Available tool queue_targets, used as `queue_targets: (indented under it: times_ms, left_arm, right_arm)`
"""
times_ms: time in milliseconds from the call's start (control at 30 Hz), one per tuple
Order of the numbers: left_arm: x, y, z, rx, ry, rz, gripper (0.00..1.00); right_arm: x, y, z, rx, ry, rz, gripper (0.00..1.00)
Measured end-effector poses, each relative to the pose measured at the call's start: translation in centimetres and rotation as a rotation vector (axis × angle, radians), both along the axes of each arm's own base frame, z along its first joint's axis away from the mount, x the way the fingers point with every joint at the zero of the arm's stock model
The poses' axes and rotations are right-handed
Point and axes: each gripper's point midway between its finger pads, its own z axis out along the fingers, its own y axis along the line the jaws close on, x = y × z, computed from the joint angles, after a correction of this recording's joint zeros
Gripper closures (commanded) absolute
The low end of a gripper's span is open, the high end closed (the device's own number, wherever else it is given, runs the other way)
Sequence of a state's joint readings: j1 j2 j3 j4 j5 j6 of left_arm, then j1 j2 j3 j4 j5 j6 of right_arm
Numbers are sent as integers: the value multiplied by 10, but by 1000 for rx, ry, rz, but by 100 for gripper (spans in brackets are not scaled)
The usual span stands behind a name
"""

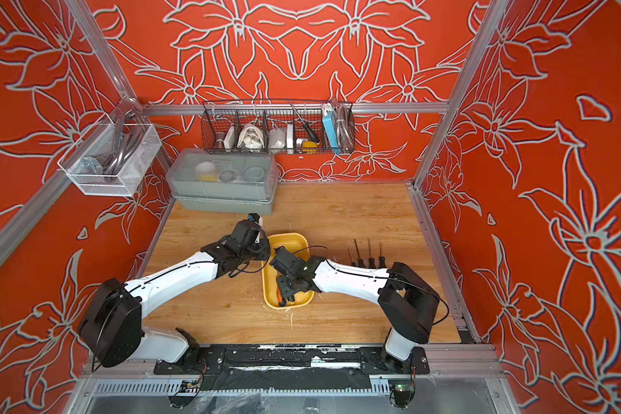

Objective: Take out the screwdriver from the storage box
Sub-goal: Pick up the screwdriver from the storage box.

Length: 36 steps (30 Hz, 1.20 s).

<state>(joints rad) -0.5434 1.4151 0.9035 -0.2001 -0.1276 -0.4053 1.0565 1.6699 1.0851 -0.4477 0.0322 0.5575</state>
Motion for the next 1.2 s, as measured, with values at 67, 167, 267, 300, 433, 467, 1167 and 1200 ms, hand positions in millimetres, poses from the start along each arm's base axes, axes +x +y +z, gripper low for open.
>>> queue_targets:
  times_ms: [67, 167, 267, 300, 433, 467, 1167, 1200]
  left_arm:
    - [0, 0, 0, 0, 0, 0, 100]
    - [0, 0, 0, 0, 0, -1, 100]
    - [0, 0, 0, 1, 0, -1, 100]
    - [0, 0, 0, 1, 0, 0, 100]
    - [0, 0, 0, 2, 0, 0, 100]
    - [0, 0, 0, 3, -1, 0, 100]
    - [1, 3, 0, 18, -6, 8, 100]
    - [1, 3, 0, 18, -6, 7, 100]
  right_arm:
    - [0, 0, -3, -7, 4, 0, 66]
    - [0, -1, -5, -12, 6, 0, 66]
    - [0, -1, -10, -24, 12, 0, 67]
    - [0, -1, -12, -29, 14, 0, 67]
    - [0, -5, -25, -67, 24, -4, 68]
    - [0, -6, -27, -73, 24, -5, 68]
    - [2, -8, -30, -100, 24, -5, 98]
    - [2, -8, -30, -98, 23, -6, 99]
